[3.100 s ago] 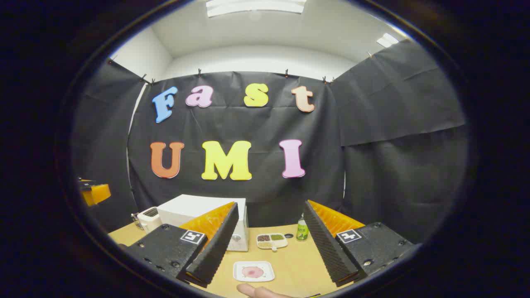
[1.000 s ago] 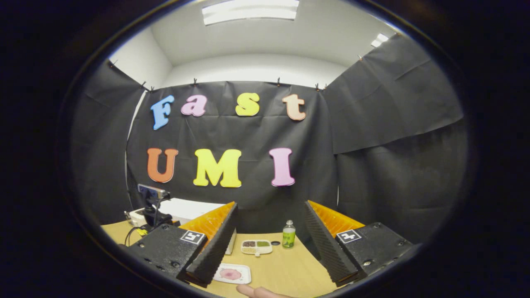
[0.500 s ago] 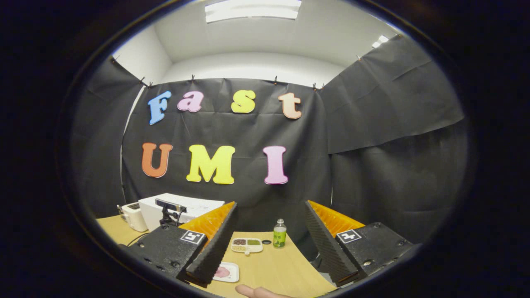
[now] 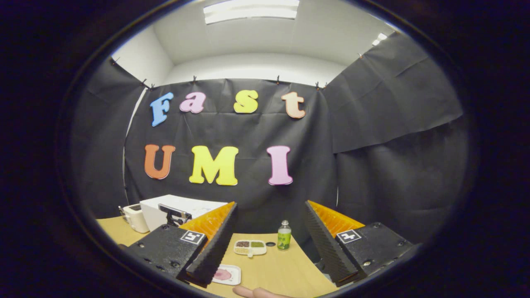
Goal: Open the microwave oven with the left hand, put the food in, and close the microwave oven.
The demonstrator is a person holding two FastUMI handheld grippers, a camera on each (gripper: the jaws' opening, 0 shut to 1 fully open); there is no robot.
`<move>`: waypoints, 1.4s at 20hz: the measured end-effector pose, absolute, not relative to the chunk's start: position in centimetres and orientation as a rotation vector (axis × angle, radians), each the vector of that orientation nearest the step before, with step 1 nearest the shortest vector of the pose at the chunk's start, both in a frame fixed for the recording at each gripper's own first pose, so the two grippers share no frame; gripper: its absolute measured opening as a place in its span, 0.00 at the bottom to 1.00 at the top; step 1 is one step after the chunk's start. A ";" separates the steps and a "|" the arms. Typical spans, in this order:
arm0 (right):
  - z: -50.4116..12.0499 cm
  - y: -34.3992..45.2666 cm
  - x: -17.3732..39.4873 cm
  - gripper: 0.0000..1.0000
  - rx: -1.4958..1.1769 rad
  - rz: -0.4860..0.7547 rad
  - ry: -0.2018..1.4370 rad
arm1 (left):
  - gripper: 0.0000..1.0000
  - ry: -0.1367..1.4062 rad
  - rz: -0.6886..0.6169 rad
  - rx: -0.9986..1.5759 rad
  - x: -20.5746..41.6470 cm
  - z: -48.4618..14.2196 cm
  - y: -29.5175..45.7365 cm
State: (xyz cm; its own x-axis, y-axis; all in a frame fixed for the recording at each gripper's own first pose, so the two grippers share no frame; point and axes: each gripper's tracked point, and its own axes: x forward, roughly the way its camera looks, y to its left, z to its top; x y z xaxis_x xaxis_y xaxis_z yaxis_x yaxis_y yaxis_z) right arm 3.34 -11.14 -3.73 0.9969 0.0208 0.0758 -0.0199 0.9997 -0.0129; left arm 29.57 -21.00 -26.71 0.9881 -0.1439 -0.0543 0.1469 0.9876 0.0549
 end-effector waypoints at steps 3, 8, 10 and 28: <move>-4.6 -12.1 4.6 0.91 0.003 -0.007 -0.063 | 0.49 0.052 -0.148 0.031 29.6 -26.7 -20.5; -6.1 -11.1 6.4 1.00 0.015 0.020 -0.010 | 0.37 0.050 -0.149 0.076 29.5 -26.9 -20.5; -6.1 -10.7 6.9 1.00 0.008 0.026 -0.006 | 0.33 0.056 -0.136 0.075 29.8 -26.8 -20.9; -7.1 -10.3 7.9 1.00 -0.003 0.045 0.017 | 0.04 0.084 -0.228 0.097 24.5 -26.8 -19.7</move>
State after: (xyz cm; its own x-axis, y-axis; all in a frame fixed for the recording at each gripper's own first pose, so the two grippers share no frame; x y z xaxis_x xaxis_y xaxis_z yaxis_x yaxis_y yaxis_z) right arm 7.90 -10.34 -7.06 0.9988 0.0452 -0.0169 -0.0452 0.9990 -0.0022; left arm 24.45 -19.75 -26.75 0.9707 -0.2211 -0.0938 0.2291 0.9696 0.0860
